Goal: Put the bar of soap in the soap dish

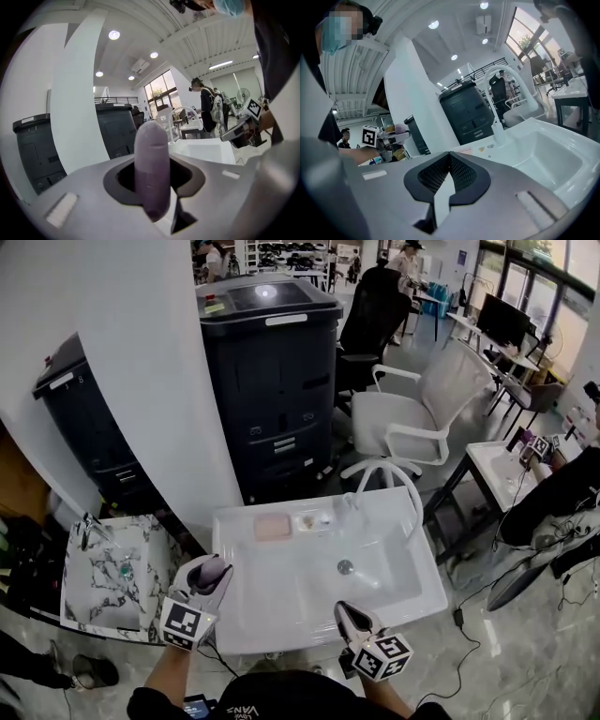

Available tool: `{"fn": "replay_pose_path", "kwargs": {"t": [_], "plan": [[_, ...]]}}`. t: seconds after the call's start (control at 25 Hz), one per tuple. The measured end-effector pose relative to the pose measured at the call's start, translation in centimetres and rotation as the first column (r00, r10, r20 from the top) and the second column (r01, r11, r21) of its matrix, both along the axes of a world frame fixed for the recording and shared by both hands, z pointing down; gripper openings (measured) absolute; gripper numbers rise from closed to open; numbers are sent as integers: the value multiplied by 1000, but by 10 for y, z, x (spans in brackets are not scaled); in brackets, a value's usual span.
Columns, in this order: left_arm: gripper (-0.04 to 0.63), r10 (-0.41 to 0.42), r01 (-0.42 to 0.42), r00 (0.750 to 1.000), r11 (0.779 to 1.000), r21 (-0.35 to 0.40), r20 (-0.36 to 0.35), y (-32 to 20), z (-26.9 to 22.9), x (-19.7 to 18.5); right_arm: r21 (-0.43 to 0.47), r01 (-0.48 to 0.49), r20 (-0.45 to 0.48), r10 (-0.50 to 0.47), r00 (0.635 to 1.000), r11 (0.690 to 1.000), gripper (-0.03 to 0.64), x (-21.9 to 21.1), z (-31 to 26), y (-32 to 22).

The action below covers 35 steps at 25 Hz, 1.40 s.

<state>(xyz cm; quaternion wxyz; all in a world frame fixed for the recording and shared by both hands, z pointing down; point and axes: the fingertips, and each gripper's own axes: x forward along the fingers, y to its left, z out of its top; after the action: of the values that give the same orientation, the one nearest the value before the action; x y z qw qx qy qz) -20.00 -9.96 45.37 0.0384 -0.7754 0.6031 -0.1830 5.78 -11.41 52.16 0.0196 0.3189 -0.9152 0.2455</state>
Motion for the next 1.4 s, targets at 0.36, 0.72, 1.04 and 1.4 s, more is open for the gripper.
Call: {"fn": "replay_pose_path", "kwargs": {"t": [0.36, 0.72, 1.04, 1.4], "plan": [[175, 132, -130, 987, 991, -25, 97, -54, -4, -11, -13, -63, -10, 63, 998, 998, -2, -12, 4, -15], [175, 263, -250, 945, 964, -90, 197, -105, 12, 2, -36, -124, -24, 124, 992, 992, -2, -10, 11, -18], [175, 337, -302, 917, 936, -182, 214, -141, 47, 14, -62, -195, -36, 193, 980, 979, -2, 1, 21, -18], [175, 390, -327, 898, 901, -285, 201, -176, 95, 19, -94, -251, -50, 248, 968, 963, -2, 4, 32, -19]]}}
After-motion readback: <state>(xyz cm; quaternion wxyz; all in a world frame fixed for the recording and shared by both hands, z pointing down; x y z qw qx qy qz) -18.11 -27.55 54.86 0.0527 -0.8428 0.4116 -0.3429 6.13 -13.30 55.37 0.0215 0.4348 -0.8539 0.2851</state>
